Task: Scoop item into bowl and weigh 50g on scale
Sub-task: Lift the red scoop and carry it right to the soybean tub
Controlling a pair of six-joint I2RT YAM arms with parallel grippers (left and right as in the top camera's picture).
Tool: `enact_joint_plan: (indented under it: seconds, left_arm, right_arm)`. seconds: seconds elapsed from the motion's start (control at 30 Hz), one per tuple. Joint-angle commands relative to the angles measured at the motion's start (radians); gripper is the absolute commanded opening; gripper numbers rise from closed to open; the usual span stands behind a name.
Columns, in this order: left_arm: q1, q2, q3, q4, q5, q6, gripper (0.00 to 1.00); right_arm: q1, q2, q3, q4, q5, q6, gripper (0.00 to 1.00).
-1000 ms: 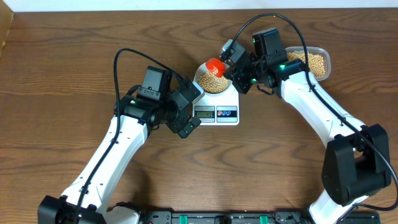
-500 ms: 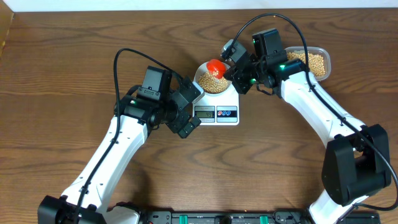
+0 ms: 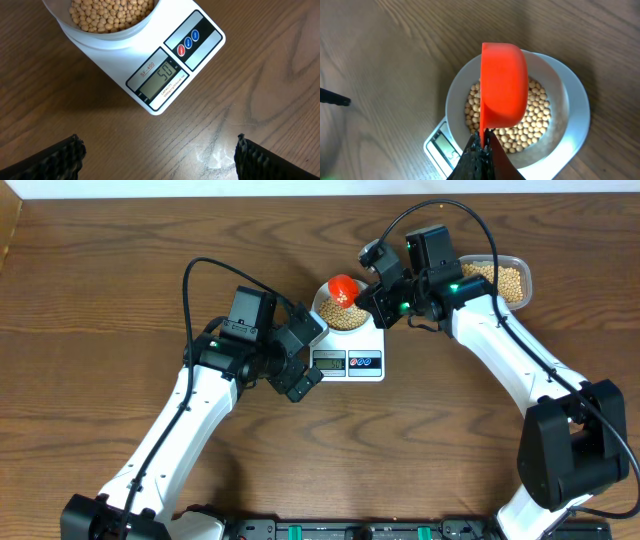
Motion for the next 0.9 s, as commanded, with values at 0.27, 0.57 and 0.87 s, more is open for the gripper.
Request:
enact_joint_plan:
  seconds: [0.27,0.57,0.87]
  left_arm:
    - [-0.001,-0.013,0.023,-0.003,-0.002,0.017,0.98]
    - [-0.001,-0.013,0.023,-0.003,-0.002,0.017,0.98]
    - [-0.001,-0.013,0.023,-0.003,-0.002,0.017,0.98]
  right_arm:
    - [-0.058,-0.031,0.002,0.022,-0.125,0.068,0.01]
    - [-0.065,-0.041,0.002,0.021,-0.127,0.083,0.01]
    - [-0.067,-0.077,0.002,0.033,-0.13,0.089,0.01]
